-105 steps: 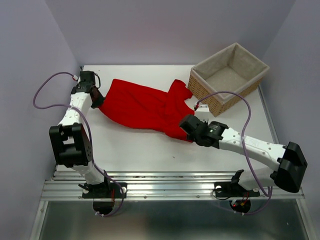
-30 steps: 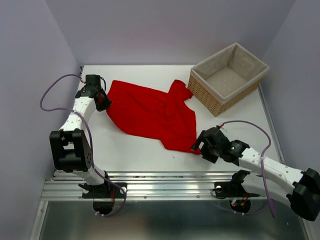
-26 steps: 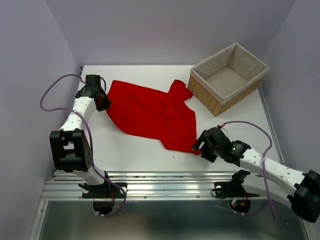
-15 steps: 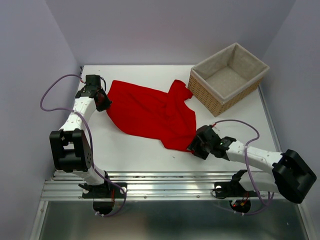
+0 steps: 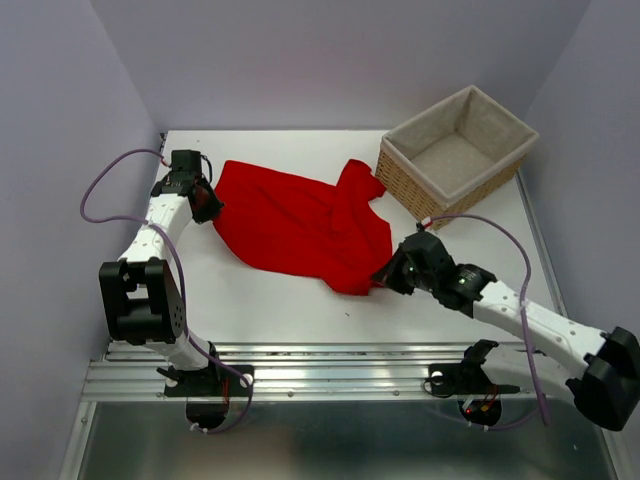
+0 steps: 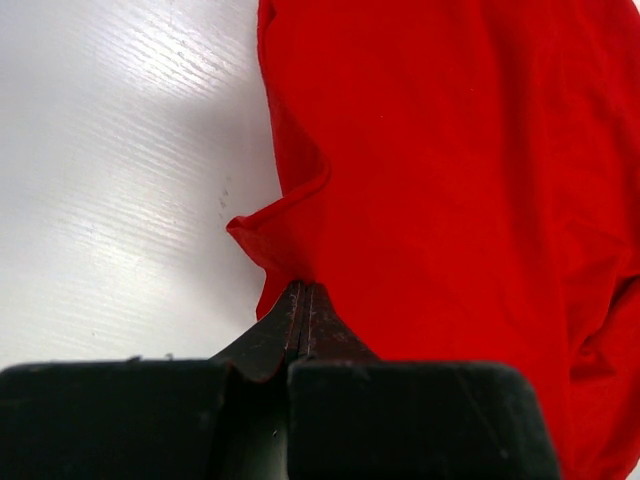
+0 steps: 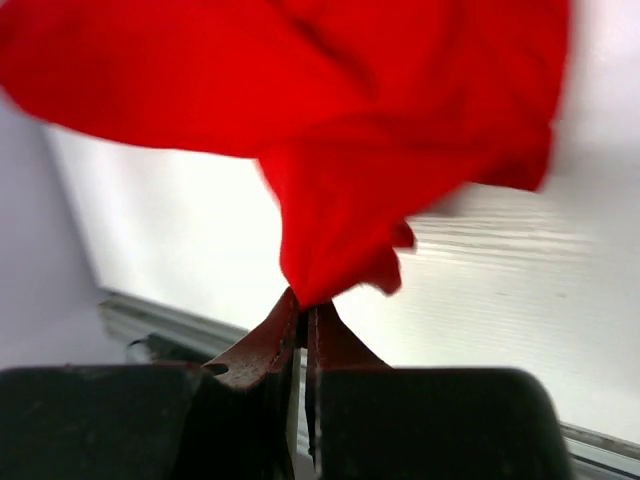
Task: Roll the t-shirts
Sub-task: Flatten out the T-shirt at the center of the board.
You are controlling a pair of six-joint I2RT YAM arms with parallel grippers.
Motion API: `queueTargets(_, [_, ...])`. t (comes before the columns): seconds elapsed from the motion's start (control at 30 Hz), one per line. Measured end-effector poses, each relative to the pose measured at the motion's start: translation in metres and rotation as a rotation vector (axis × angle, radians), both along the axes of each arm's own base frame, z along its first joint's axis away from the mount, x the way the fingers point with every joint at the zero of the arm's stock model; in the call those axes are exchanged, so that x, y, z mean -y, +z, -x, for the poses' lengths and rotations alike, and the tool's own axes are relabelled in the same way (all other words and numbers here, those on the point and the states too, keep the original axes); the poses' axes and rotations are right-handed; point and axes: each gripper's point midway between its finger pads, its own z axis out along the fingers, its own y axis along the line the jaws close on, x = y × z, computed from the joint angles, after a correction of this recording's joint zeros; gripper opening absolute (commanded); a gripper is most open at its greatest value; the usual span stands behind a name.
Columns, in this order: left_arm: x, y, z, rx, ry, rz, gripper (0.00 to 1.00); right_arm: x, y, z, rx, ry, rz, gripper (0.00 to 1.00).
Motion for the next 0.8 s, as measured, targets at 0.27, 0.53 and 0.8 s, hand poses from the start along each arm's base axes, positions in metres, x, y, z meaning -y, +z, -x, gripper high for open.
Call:
queueTargets(0.27, [0.0, 0.0, 0.0, 0.0, 0.001, -0.001, 0.0, -0.012, 0.075, 0.007, 0.117, 0.124, -0.089, 0.01])
queueTargets(0.53, [-0.001, 0.0, 0.0, 0.0, 0.003, -0.004, 0.0, 0.025, -0.012, 0.07, -0.176, 0.147, 0.03, 0.84])
queueTargets(0.8, [-0.001, 0.0, 0.0, 0.0, 0.003, -0.003, 0.0, 0.047, -0.024, 0.076, -0.198, 0.027, 0.046, 0.94])
